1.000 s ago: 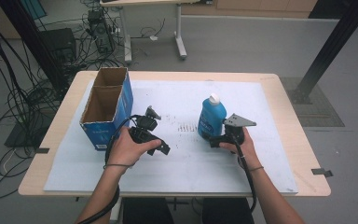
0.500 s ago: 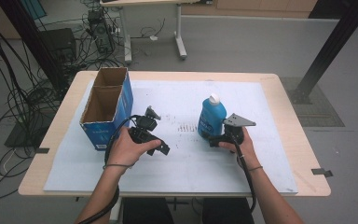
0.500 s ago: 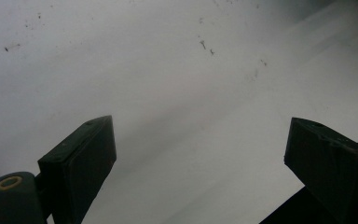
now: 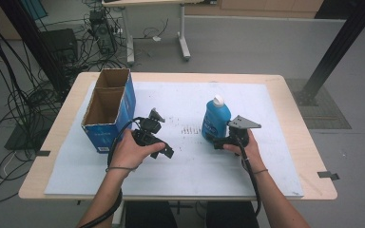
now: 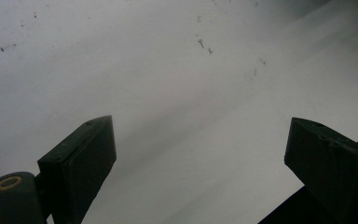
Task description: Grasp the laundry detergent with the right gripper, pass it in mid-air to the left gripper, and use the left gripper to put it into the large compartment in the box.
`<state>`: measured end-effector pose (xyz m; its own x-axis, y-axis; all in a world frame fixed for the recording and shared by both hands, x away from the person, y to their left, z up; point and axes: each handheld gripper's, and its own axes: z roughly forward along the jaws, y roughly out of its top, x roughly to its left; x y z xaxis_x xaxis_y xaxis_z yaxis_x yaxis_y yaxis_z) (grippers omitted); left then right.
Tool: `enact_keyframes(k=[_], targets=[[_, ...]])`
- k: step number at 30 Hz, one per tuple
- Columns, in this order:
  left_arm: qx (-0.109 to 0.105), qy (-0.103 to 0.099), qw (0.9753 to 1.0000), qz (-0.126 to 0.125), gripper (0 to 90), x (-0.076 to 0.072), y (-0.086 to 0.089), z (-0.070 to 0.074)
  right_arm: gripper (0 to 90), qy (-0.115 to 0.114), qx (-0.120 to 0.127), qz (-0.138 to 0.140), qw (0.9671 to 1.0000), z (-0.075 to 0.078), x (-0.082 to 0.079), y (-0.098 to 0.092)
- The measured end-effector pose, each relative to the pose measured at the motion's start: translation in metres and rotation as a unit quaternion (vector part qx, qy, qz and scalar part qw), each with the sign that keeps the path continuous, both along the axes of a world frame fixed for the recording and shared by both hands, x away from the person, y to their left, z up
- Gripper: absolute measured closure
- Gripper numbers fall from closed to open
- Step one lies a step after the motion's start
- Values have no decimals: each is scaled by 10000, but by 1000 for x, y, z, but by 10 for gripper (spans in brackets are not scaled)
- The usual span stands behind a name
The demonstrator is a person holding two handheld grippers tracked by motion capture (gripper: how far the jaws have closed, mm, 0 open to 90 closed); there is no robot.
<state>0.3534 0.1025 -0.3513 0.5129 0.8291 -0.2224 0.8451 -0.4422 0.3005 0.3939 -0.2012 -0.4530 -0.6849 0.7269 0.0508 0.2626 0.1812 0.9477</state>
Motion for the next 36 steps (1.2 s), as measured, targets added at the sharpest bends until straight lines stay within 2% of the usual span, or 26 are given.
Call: enact_keyframes(k=[36], targets=[[0, 12, 10000, 26, 92, -1, 1, 1, 42, 8, 100, -12, 9999, 0, 0, -1]])
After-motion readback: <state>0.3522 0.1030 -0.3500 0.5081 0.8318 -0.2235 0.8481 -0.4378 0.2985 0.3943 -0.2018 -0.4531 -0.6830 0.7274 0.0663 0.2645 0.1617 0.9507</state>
